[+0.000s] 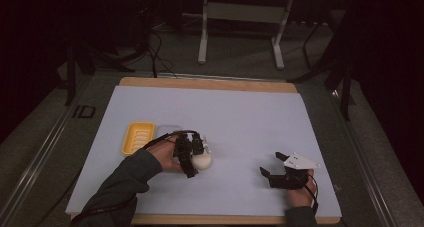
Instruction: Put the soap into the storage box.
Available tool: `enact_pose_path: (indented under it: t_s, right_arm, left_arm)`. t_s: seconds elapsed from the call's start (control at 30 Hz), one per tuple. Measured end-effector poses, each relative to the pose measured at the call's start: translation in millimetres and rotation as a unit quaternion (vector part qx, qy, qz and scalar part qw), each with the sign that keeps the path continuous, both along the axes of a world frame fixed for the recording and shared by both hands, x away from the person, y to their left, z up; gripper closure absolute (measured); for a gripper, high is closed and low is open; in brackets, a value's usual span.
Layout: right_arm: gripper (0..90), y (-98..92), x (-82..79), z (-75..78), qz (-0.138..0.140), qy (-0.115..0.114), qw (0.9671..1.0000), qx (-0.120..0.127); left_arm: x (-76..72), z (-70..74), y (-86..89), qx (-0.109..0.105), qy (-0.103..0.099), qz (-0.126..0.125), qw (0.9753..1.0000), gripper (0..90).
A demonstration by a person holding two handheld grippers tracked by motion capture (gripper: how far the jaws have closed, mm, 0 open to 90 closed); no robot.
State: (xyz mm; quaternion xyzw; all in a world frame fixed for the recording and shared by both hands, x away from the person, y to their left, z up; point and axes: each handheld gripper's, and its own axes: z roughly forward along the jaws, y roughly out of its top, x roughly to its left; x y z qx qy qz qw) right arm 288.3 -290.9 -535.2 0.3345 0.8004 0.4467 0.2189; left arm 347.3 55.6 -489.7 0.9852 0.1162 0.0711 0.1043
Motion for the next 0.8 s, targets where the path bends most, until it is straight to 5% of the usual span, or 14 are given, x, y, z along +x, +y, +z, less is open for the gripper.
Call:
enact_pose_path:
  t_s: [0.8]
  right_arm:
    - [15.7,-0.1,-0.1,0.1,0.0,0.0,1.0,0.0]
  left_arm:
    - [6.4,-5.3,-15.7,0.004,0.03,-0.007,0.9995,12.5]
